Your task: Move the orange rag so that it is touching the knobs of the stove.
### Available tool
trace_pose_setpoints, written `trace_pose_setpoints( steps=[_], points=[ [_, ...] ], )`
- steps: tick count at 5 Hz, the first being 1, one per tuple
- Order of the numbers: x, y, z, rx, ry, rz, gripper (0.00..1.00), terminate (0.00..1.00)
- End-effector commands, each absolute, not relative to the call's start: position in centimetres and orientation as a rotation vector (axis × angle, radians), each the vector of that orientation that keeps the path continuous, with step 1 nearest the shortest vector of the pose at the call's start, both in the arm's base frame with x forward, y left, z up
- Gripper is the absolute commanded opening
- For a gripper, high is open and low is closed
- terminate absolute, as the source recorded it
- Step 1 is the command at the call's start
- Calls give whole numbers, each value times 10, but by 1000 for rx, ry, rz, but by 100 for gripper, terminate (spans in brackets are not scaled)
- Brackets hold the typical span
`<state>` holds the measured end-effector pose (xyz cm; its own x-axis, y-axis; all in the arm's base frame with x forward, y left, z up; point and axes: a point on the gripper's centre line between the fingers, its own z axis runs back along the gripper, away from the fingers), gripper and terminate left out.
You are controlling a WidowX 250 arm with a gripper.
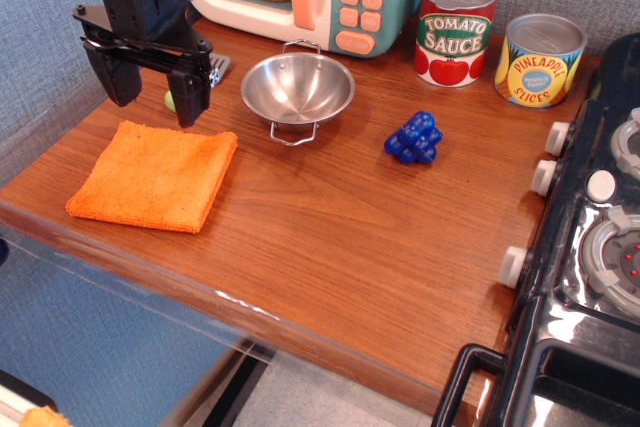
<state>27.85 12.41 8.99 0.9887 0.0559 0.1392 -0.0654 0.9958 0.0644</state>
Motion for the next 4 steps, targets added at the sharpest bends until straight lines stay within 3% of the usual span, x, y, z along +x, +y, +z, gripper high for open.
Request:
trace_pose_setpoints(
  steps=[1, 4],
  points=[
    [279, 124, 90, 69, -138, 61, 100, 0],
    [265, 153, 49, 155, -56, 73, 100, 0]
  ],
)
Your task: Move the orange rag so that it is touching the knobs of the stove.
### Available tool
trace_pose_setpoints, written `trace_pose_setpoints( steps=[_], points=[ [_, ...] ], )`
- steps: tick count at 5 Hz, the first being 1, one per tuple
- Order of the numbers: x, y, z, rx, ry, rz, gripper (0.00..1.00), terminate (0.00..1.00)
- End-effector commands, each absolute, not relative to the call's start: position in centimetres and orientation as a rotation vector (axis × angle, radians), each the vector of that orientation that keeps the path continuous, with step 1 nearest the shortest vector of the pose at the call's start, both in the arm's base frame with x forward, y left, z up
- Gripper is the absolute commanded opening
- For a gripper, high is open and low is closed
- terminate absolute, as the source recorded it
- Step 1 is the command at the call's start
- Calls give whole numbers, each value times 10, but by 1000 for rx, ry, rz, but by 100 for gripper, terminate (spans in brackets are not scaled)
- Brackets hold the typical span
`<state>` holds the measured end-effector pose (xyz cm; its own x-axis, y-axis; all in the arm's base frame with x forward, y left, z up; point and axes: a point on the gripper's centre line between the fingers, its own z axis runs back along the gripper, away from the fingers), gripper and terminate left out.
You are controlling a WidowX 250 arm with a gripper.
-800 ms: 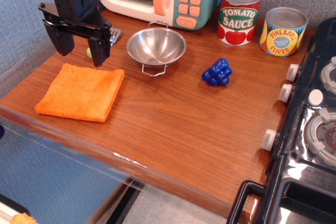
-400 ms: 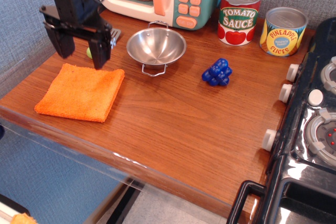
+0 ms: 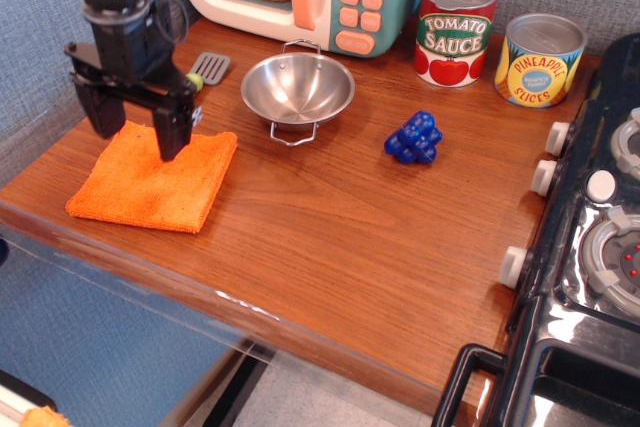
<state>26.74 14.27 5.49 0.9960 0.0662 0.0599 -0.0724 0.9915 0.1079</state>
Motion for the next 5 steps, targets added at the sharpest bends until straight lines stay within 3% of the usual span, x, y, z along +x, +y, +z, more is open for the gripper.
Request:
trace_pose_setpoints(
  steps=[1, 3, 5],
  points=[
    [263, 154, 29, 121, -32, 71, 100, 0],
    [257, 148, 2, 41, -38, 62, 100, 0],
    [245, 156, -16, 59, -2, 62, 100, 0]
  ],
)
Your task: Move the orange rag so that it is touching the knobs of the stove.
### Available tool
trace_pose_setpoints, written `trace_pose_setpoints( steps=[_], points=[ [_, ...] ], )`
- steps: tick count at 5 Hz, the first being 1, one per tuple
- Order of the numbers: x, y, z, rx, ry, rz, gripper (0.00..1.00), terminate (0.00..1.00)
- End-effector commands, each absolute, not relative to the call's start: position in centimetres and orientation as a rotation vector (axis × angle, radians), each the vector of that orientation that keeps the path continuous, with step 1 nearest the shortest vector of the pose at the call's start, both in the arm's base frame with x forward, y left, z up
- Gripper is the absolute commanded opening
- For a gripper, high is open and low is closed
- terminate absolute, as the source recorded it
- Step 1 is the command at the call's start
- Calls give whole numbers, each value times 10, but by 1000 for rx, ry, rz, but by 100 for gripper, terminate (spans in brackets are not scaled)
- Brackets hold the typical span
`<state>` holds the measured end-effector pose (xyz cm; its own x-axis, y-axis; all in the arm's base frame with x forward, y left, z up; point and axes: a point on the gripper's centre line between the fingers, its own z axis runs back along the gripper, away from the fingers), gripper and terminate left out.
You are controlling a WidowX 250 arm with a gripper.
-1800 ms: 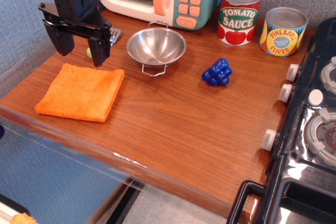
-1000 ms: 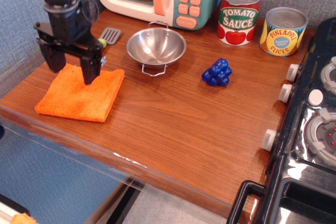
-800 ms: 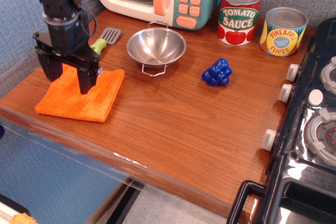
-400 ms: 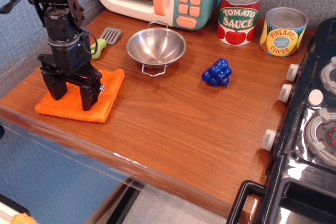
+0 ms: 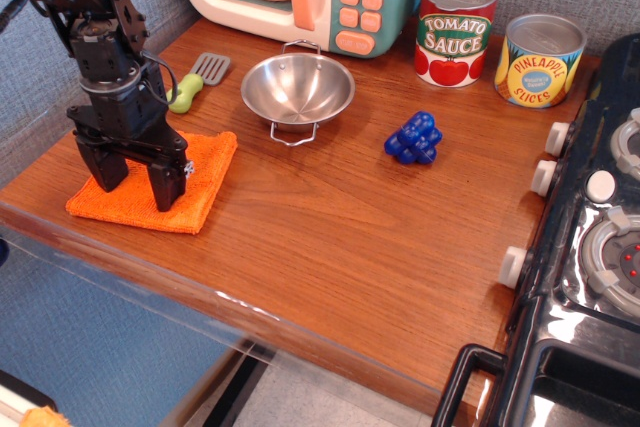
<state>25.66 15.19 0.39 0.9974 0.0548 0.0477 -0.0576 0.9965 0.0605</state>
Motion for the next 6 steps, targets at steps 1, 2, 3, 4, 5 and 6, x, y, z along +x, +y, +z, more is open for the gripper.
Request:
trace_pose_setpoints(
  steps=[1, 2, 3, 4, 5, 6],
  points=[
    [245, 142, -14, 67, -7, 27, 100, 0],
    [245, 120, -16, 53, -8, -28, 100, 0],
    [244, 96, -17, 32, -16, -94, 100, 0],
    [242, 73, -17, 6, -28, -139, 100, 0],
    [241, 44, -20, -53, -31, -175, 100, 0],
    [243, 14, -21, -122, -26, -209, 100, 0]
  ],
)
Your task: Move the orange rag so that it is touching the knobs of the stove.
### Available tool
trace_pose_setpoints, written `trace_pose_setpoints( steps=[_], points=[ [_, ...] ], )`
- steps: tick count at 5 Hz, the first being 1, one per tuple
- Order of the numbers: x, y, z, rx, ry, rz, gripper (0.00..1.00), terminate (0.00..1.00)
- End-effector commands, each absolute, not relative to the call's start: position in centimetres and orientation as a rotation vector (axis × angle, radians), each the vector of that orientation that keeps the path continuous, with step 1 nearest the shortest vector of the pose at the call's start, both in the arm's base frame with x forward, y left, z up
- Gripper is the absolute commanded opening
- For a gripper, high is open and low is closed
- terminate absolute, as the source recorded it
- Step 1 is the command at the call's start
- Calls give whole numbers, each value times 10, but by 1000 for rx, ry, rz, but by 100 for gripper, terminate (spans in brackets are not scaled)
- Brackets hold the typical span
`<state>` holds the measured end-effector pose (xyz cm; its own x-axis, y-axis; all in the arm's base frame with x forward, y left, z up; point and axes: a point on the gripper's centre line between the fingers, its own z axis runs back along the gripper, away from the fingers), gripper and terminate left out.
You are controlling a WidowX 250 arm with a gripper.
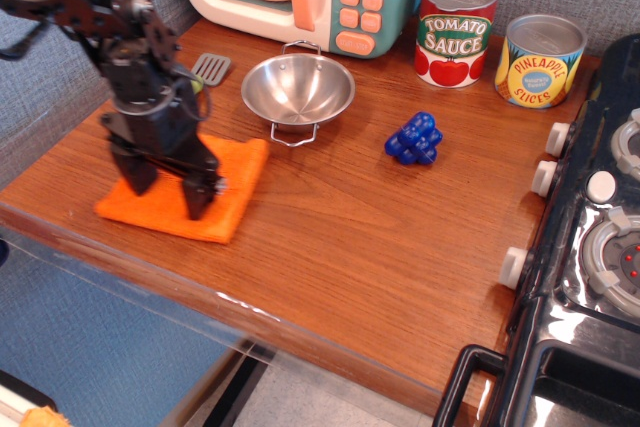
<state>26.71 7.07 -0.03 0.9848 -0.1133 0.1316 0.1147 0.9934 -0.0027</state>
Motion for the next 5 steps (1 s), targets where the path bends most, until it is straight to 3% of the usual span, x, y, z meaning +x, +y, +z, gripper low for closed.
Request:
trace_pose_setpoints(
  steps=[1, 5],
  points=[
    [245, -10, -22, -150, -23, -236, 100, 0],
    [236, -71, -9, -171, -6, -324, 100, 0]
  ],
)
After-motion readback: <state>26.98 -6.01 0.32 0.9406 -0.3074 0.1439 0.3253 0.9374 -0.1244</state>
